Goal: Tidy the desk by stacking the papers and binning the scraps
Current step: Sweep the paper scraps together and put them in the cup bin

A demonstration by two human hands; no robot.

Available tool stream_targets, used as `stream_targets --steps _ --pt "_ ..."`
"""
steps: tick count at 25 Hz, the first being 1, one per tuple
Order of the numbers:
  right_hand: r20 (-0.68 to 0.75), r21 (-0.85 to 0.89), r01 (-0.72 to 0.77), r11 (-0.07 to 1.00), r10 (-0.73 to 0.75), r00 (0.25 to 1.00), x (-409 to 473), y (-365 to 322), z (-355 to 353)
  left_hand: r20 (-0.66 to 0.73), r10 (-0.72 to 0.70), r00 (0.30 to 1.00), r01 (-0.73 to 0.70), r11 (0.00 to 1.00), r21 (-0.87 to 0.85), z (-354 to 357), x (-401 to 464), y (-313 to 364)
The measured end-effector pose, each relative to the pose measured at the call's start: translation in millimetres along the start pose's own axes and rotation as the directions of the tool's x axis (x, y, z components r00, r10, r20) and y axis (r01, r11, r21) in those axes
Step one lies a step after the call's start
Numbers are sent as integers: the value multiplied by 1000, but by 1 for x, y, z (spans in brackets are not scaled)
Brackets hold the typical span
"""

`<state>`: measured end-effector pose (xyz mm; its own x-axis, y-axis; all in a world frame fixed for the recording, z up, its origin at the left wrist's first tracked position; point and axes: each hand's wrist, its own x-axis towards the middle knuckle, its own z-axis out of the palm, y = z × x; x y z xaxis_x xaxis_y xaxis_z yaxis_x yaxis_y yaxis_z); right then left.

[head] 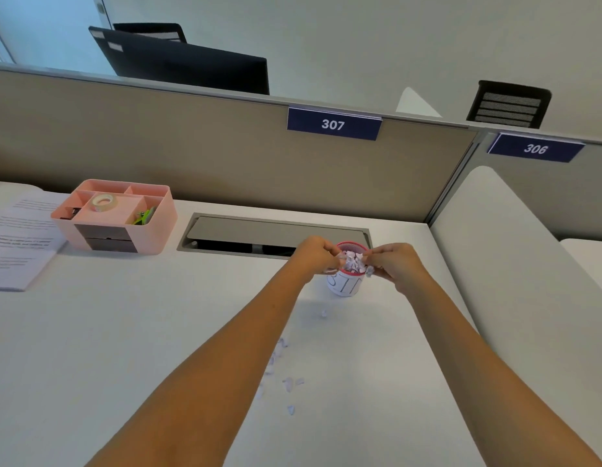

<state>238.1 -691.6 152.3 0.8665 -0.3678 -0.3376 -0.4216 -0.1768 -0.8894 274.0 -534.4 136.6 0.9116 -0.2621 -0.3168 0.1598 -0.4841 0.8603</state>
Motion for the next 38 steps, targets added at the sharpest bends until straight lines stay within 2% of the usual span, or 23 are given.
stream_targets --steps 4,8,11,14,18,21,23,25,26,27,29,30,32,33,35,38 --pt "-97 -181 4 983 -21 995 31 -5 7 4 -3 1000 2 988 156 20 28 9" --pt "-76 -360 -9 933 -20 997 45 -10 16 24 -13 1000 4 944 329 26 46 20" --pt "-44 -372 -16 928 0 999 45 -20 16 34 -63 997 50 952 302 24 53 29" --pt "9 -471 22 882 -20 1000 44 -24 15 -24 -36 999 42 946 323 19 51 34" --pt "-32 -525 132 841 -175 984 39 -23 15 -101 23 995 12 941 340 13 46 29" --pt "-39 -650 227 725 -330 943 32 -20 13 -195 78 978 -24 964 265 0 28 11" --pt "62 -738 283 612 -357 932 31 -16 15 -281 127 951 -49 962 270 -14 7 -17" --pt "182 -816 289 500 -253 950 28 -13 21 -351 164 922 -49 948 316 -31 -14 -57" --pt "212 -829 286 481 -202 956 27 -10 25 -375 179 909 -46 940 338 -39 -24 -80" --pt "246 -817 295 495 -162 956 27 -8 29 -391 197 899 -47 932 360 -47 -33 -102" --pt "254 -747 266 610 -109 961 32 -5 39 -387 226 894 -41 902 430 -62 -48 -146" --pt "237 -757 223 614 -59 970 36 -6 45 -366 228 902 -26 876 482 -70 -55 -165" --pt "197 -856 145 497 54 979 45 -8 56 -314 221 924 5 810 586 -87 -65 -195" --pt "194 -903 153 401 62 979 51 -9 60 -293 214 932 18 780 626 -95 -70 -206" --pt "236 -936 209 284 63 970 55 -9 67 -264 234 936 17 718 696 -105 -79 -224" --pt "242 -957 220 187 105 965 66 -3 70 -257 263 930 24 654 756 -106 -88 -239"
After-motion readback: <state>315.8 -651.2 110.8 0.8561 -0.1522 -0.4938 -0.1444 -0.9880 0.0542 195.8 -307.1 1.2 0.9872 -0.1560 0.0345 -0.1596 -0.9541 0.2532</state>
